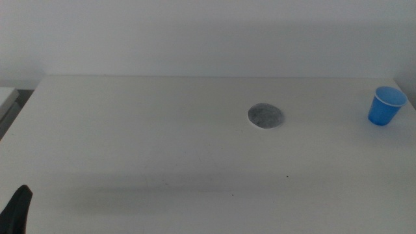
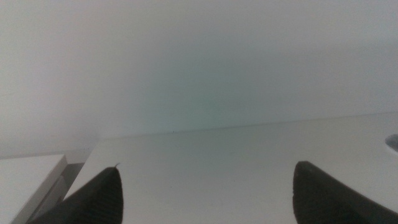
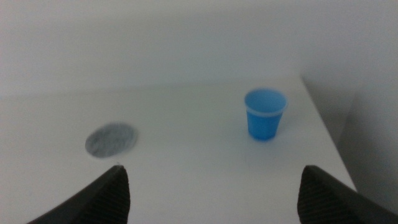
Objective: Place an empty cup on a cup mat.
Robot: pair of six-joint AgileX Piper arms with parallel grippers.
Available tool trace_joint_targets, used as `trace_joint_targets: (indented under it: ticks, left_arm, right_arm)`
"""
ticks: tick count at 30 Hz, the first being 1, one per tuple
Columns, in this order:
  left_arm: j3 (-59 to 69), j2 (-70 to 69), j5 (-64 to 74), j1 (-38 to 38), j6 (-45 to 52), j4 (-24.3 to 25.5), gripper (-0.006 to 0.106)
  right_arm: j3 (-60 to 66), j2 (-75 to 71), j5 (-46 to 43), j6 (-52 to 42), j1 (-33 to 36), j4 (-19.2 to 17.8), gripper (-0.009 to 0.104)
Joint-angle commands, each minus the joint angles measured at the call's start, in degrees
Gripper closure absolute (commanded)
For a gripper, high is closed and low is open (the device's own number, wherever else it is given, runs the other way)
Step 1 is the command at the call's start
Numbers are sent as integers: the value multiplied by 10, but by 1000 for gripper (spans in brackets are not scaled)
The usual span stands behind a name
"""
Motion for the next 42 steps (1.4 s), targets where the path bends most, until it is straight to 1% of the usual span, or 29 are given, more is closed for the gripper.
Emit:
trace_joint_targets:
  ticks: [1, 3, 4, 10, 14, 18, 20, 21, 24, 26, 29, 32, 36, 39, 42]
  left_arm:
    - [0, -2, -3, -1, -2, -4, 7]
    - [0, -2, -3, -1, -2, -4, 7]
    - [0, -2, -3, -1, -2, -4, 7]
    - [0, -2, -3, -1, -2, -4, 7]
    - [0, -2, -3, -1, -2, -4, 7]
    - [0, -2, -3, -1, -2, -4, 7]
    - [0, -2, -3, -1, -2, -4, 7]
    - [0, -2, -3, -1, -2, -4, 7]
    - [0, -2, -3, -1, -2, -4, 7]
    - [0, -2, -3, -1, -2, -4, 7]
    - [0, -2, -3, -1, -2, -4, 7]
    - [0, -2, -3, -1, -2, -4, 7]
    - [0, -2, -3, -1, -2, -4, 7]
    - [0, -2, -3, -1, -2, -4, 7]
    - [0, -2, -3, -1, -2, -4, 7]
  right_arm:
    - [-60, 50, 69, 2, -4, 3, 2]
    - [-101, 82, 86, 5, -4, 3, 2]
    - [-115, 95, 80, 6, -4, 4, 2]
    - [-132, 130, -41, 14, -4, 6, 2]
    - [-132, 130, -57, 14, -4, 17, 2]
    - [-137, 134, -34, 27, -4, 25, 2]
    - [-156, 151, -6, 57, -4, 12, 2]
    - [-170, 163, 12, 66, -4, 0, 2]
    - [-242, 219, 104, 98, -4, -53, 2]
    - [-299, 271, 166, 104, -5, -79, 2]
    - [-379, 359, 246, 97, -5, -98, 2]
    - [-450, 440, 279, 84, -5, -106, 2]
    - [-540, 543, 296, 79, -31, -98, 2]
    - [-597, 612, 307, 60, -64, -67, 2]
    - [-645, 676, 308, 41, -97, -29, 2]
